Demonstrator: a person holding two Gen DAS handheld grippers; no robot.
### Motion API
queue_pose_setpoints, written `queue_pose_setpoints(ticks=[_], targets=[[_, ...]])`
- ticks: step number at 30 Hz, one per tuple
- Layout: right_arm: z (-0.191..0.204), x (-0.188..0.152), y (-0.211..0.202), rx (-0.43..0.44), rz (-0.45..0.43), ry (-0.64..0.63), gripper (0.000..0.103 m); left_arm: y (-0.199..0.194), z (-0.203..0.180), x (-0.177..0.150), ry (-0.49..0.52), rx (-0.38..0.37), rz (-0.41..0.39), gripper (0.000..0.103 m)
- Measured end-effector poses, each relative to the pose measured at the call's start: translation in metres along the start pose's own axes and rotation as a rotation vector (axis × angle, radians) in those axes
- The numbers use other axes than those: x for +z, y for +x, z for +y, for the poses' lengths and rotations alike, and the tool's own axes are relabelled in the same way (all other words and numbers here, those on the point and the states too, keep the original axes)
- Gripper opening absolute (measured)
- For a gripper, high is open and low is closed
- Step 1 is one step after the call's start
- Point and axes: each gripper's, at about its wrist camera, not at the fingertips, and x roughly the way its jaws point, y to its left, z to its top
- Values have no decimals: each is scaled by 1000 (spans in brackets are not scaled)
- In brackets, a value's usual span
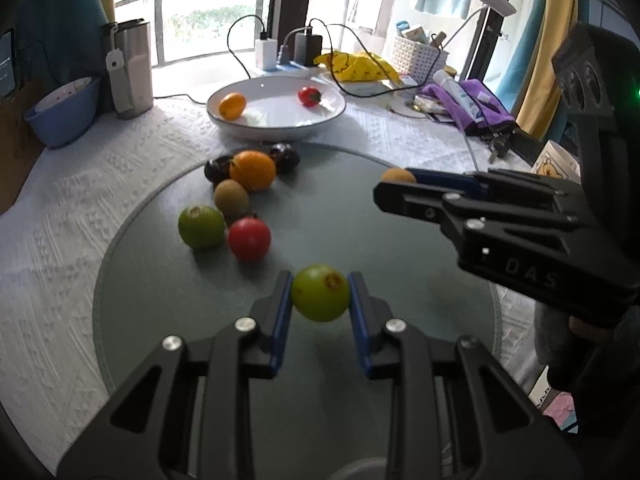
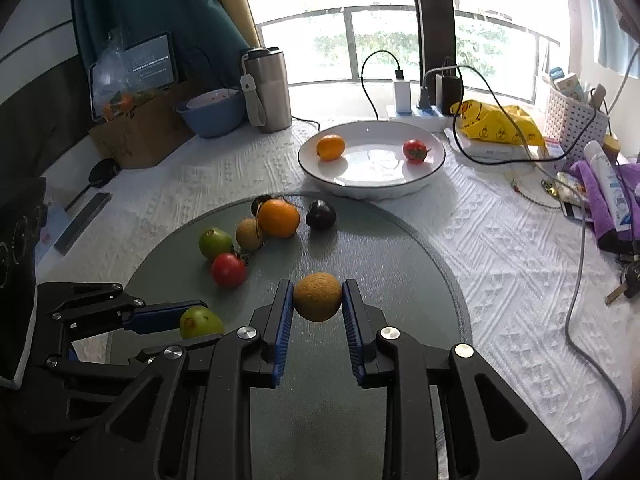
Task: Organize fruits
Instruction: 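Grasp the yellow-brown fruit with the right gripper while the left gripper grasps the green fruit, then carry the yellow-brown and green fruits over the white plate with both grippers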
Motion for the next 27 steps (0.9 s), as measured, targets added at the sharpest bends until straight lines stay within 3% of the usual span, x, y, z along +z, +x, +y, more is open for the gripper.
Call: queue_pose_setpoints(ticks=[27], targets=[[-17,62,11,-23,-51,-15,27,5,31,71,43,25,-88,29]])
